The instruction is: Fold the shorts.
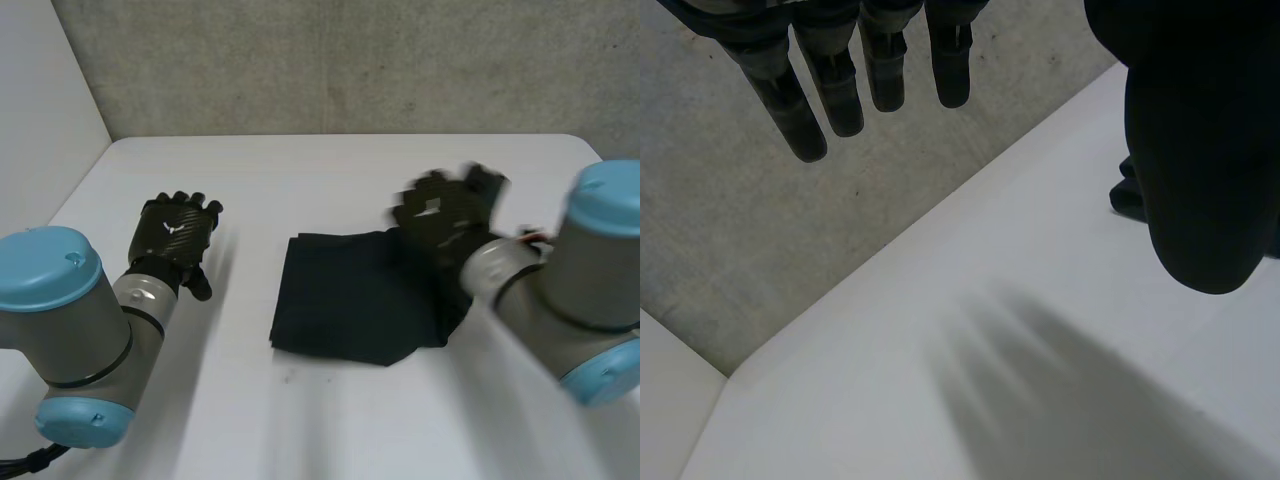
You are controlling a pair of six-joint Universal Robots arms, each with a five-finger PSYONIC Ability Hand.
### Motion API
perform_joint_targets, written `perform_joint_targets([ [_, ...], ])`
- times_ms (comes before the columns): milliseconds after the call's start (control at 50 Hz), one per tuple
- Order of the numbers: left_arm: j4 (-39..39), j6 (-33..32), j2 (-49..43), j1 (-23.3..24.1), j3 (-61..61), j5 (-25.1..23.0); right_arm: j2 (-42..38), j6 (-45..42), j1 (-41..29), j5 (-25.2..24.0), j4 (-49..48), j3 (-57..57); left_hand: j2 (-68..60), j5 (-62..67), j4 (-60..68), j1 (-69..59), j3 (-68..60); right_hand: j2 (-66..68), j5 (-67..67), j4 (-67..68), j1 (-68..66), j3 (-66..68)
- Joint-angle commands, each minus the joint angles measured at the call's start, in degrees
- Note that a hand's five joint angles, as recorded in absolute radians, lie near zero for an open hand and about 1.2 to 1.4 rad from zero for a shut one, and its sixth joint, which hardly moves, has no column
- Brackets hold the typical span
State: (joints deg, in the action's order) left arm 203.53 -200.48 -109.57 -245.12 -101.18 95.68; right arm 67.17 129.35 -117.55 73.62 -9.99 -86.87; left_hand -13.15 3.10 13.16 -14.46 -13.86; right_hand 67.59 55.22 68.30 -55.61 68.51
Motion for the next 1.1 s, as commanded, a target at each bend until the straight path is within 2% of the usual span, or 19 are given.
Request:
perform_joint_targets([
  [20, -0.06, 0.00, 0.32, 0.00, 0.11, 0.03, -6.77, -2.35, -10.59, -10.77, 0.41, 1.09, 1.42, -1.38, -1.43, 2.73, 2.13, 12.41, 14.78, 11.70, -24.39, 11.49],
  [80, -0.24, -0.09, 0.58, 0.08, 0.64, -0.06, -8.28, -1.47, -11.39, -10.87, 0.67, 1.53, 1.93, -1.88, -1.93, 3.24, 2.64, 9.14, 11.51, 8.43, -21.12, 8.22],
  [100, -0.41, -0.09, 0.67, 0.08, 0.81, 0.03, -8.11, 0.10, -11.48, -10.78, 0.67, 1.44, 1.93, -1.88, -1.93, 3.24, 2.64, -8.21, -5.84, -8.92, -3.77, -9.13],
  [160, -0.50, -0.26, 1.90, 0.52, 1.60, -0.05, -6.62, 5.54, -11.56, -11.22, 0.06, 1.09, 1.93, -1.88, -1.93, 3.24, 2.64, -28.87, -26.50, -29.57, 16.88, -29.78],
  [220, -0.33, -0.09, 3.31, 0.79, 3.88, -0.06, -3.37, 17.48, -10.86, -10.96, -1.52, 1.18, 1.93, -1.88, -1.93, 3.24, 2.64, -41.82, -39.45, -42.52, 29.83, -42.73],
  [240, -0.41, -0.09, 3.48, 0.79, 4.67, 0.03, -1.53, 24.30, -10.17, -10.00, -2.83, 1.79, 1.93, -1.88, -1.93, 3.24, 2.64, -49.19, -46.82, -49.90, 37.21, -50.11],
  [300, -0.68, 0.00, 3.57, 1.49, 7.92, 0.03, 0.94, 34.97, -7.62, -7.71, -3.89, 2.84, 1.76, -1.71, -1.76, 3.07, 2.47, -53.63, -51.26, -54.33, 41.65, -54.55],
  [320, -0.77, 0.09, 3.57, 1.92, 8.89, 0.03, 2.08, 41.18, -4.83, -5.18, -3.72, 3.72, 1.76, -1.71, -1.76, 3.07, 2.47, -54.14, -51.77, -54.84, 42.15, -55.05],
  [420, -1.55, 3.15, 2.00, 7.36, 14.95, -0.32, 2.62, 53.54, -1.55, 0.73, -0.04, 6.71, 1.09, -1.04, -1.09, 2.40, 1.80, -56.16, -53.79, -56.86, 44.17, -57.07],
  [480, -3.39, 5.62, -0.37, 8.95, 17.68, -0.49, 0.34, 52.68, -1.46, 1.26, 4.62, 9.52, 1.09, -1.04, -1.09, 2.40, 1.80, -56.67, -54.30, -57.37, 44.68, -57.58],
  [600, -14.11, 12.47, -11.09, 11.94, 25.50, -1.20, -7.65, 46.44, -0.93, 1.70, 10.07, 13.30, 0.75, -0.70, -0.76, 2.06, 1.46, -57.59, -55.22, -58.30, 45.61, -58.51],
  [700, -21.76, 13.89, -20.06, 12.56, 29.46, -0.23, -15.73, 40.64, -1.02, 2.05, 10.60, 14.97, 0.58, -0.53, -0.59, 1.89, 1.29, -57.59, -55.22, -58.30, 45.61, -58.51],
  [800, -23.97, 13.54, -24.55, 12.48, 30.69, 0.56, -20.58, 35.63, -1.02, 3.02, 11.57, 16.38, 0.75, -0.70, -0.76, 2.06, 1.46, -57.59, -55.22, -58.30, 45.61, -58.51],
  [960, -24.58, 11.78, -23.59, 12.47, 30.17, 0.56, -19.27, 29.73, -0.67, 7.59, 13.15, 17.00, 0.92, -0.87, -0.92, 2.23, 1.63, -57.59, -55.22, -58.30, 45.61, -58.51],
  [1100, -25.55, 7.91, -15.87, 12.56, 29.47, 0.56, -10.23, 30.26, -0.75, 7.76, 12.36, 15.33, 1.25, -1.21, -1.26, 2.56, 1.96, -57.59, -55.22, -58.30, 45.61, -58.51],
])
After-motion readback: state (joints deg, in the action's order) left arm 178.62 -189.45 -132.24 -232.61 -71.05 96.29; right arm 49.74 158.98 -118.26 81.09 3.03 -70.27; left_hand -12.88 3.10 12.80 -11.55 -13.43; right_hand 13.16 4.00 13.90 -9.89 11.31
